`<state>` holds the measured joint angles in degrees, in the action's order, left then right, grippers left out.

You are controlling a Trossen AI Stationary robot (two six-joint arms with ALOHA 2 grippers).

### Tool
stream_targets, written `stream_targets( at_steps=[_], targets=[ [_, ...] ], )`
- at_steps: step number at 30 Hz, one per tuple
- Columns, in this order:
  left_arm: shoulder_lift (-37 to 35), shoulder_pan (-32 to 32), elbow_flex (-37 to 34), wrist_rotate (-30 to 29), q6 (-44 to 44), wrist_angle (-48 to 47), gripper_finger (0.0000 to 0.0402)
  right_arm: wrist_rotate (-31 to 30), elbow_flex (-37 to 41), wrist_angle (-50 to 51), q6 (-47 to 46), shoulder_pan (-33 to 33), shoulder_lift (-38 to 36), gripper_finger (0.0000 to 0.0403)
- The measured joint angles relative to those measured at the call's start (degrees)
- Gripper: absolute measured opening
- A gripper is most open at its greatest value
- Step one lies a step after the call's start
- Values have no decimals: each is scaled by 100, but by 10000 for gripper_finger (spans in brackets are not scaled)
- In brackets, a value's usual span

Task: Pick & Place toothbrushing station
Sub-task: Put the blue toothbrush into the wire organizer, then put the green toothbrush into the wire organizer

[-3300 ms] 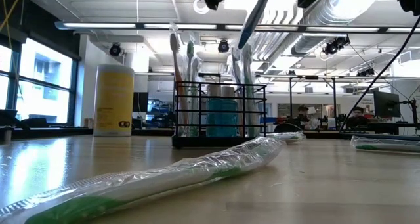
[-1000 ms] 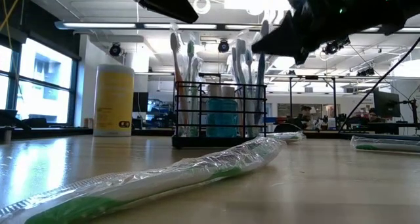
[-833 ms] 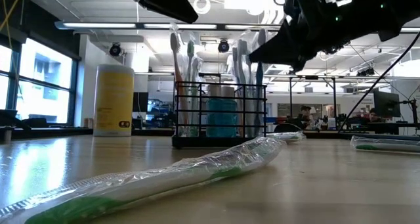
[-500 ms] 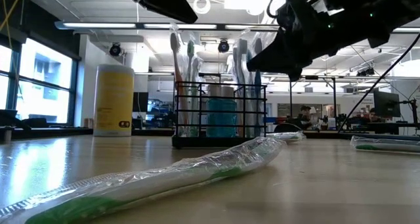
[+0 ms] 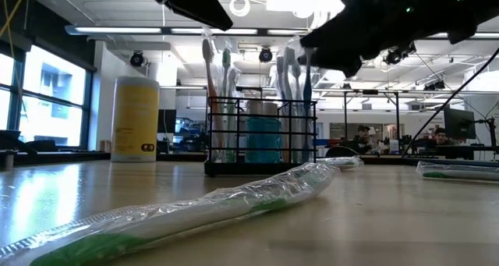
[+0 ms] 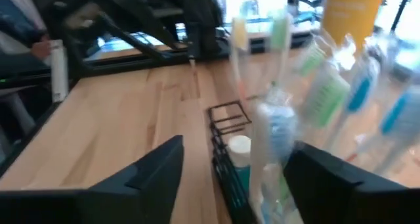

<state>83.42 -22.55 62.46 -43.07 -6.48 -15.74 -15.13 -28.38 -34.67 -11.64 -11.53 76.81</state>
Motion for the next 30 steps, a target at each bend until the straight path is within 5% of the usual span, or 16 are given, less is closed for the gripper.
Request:
stream_targets(
  at_steps=[7,20,30],
  targets=[
    [0,2,0,129,-280,-118,152,-42,1,816,157,-326,-910,272],
    [458,4,4,2178,-1493,1116,152,-33,4,1331,142,-1154,-1407,262],
    [994,-37,9,2296,-1460,1682,152,-33,4,1435,-68,-1415,-1407,262]
  ],
)
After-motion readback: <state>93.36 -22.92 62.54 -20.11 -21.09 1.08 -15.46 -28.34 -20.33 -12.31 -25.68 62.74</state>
